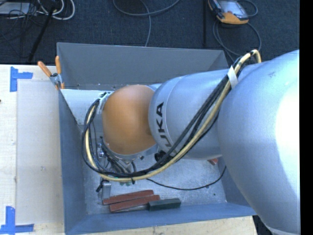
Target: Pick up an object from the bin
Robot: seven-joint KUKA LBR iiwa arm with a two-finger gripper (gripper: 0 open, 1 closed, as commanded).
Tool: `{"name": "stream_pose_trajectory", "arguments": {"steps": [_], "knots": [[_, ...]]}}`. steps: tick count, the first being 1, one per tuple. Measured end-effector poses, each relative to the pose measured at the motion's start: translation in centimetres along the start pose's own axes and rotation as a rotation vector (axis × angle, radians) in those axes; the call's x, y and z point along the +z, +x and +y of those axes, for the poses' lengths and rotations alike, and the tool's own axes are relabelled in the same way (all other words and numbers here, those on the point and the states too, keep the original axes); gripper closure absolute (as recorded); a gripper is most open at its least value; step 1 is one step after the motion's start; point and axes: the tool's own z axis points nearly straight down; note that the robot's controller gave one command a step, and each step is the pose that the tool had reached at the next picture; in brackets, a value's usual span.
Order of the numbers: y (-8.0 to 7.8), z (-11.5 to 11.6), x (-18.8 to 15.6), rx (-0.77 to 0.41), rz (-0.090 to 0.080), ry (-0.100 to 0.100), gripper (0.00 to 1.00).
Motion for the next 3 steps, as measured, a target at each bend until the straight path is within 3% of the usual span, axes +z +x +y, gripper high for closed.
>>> {"name": "stream_pose_trajectory", "arguments": {"steps": [1, 2, 3], "knots": [[-0.2, -0.1, -0.4, 0.005, -0.007, -0.002, 0.0], [2.9, -5.9, 7.2, -0.141, -0.017, -0.005, 0.0], [2.6, -7.5, 2.5, -0.205, -0.013, -0.002, 0.0]]}}
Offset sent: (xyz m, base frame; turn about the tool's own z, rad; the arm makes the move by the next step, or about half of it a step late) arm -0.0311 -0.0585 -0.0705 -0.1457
